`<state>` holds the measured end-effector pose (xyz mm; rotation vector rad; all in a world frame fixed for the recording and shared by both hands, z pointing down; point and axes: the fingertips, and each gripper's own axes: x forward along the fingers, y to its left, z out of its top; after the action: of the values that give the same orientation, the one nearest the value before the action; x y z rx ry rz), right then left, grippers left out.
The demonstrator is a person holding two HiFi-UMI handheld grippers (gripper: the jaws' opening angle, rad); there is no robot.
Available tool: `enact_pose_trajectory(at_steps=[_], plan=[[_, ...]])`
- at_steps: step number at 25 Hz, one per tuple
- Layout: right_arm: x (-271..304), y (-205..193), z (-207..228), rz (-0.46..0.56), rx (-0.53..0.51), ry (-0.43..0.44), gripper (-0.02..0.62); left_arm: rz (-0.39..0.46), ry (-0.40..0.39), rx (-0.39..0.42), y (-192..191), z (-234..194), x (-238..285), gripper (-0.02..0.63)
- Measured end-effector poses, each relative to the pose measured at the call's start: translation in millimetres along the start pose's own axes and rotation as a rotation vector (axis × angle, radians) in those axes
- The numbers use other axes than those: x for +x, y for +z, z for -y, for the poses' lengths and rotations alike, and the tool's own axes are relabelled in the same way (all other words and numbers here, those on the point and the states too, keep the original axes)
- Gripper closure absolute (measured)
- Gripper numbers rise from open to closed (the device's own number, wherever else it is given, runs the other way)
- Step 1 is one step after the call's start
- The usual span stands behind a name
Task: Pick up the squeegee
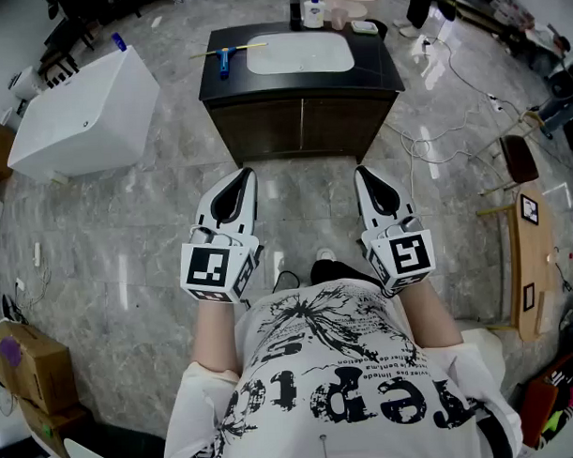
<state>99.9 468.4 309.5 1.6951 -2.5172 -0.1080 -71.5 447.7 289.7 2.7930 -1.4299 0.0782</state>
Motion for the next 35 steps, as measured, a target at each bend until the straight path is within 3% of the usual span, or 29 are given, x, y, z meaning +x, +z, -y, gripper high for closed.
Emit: enact_pose_trajectory(at_steps=[15, 16, 17, 18, 21, 29, 35], plan=[[27.9, -3.2, 11.0, 0.010, 0.047, -0.018, 0.581, -0.010, -0.022, -0.046, -12.8, -12.7, 24.6, 0.592], [30.6, -3.7, 11.6, 0.008, 0.048, -0.018, 0.580, 0.005, -0.019, -0.063, -11.9, -15.8, 26.7, 0.557], [33.9, -4.6, 12.2, 0.005, 0.049, -0.018, 0.580, 0.023, -0.009, -0.077, -10.5, -20.7, 28.9, 0.341], [37.4, -6.0, 13.0, 0.001, 0.052, -0.018, 0.580, 0.038, 0.010, -0.084, -9.3, -27.0, 30.8, 0.236], [50.2, -12.0, 18.5, -0.010, 0.067, -0.013, 0.580, 0.049, 0.067, -0.069, -8.8, -44.4, 37.9, 0.229], [119.4, -21.0, 49.0, -0.023, 0.074, 0.033, 0.580, -0.021, 0.112, -0.045, -23.3, -80.4, 93.5, 0.227], [200.8, -37.3, 94.5, -0.045, 0.089, 0.082, 0.580, -0.054, 0.153, -0.052, -32.2, -118.4, 168.9, 0.228]])
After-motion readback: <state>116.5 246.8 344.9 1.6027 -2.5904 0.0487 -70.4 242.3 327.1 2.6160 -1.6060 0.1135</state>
